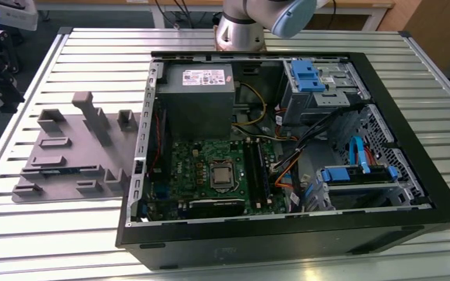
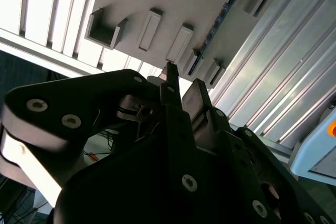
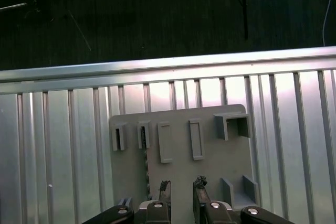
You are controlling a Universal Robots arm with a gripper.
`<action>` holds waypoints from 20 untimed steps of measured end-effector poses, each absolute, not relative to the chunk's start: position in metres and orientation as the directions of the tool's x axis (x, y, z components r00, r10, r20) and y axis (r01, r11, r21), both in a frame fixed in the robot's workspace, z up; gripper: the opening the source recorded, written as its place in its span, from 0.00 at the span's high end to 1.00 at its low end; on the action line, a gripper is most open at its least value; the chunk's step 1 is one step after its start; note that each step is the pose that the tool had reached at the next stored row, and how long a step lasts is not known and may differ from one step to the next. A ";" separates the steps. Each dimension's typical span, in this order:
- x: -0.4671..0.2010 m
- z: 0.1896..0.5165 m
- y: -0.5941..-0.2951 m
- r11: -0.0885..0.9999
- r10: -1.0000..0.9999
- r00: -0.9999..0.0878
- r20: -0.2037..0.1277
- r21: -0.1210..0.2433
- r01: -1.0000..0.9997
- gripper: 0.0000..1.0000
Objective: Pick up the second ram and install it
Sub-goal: 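Pick up the second ram and move it above second insertion slot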
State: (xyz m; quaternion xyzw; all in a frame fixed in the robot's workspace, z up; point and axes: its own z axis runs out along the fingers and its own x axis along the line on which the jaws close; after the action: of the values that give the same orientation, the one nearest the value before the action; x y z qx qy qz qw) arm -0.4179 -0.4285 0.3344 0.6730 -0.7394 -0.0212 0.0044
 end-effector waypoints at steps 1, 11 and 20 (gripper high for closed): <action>-0.418 0.334 -0.429 0.093 -0.995 -0.094 -0.022 0.037 -0.995 0.69; -0.418 0.331 -0.429 0.093 -0.995 -0.094 -0.022 0.037 -0.995 0.69; -0.418 0.326 -0.431 0.093 -0.995 -0.094 -0.022 0.037 -0.995 0.69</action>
State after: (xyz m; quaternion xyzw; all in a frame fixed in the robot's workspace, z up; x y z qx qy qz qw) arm -0.4178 -0.4308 0.3263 0.6731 -0.7393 -0.0212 0.0044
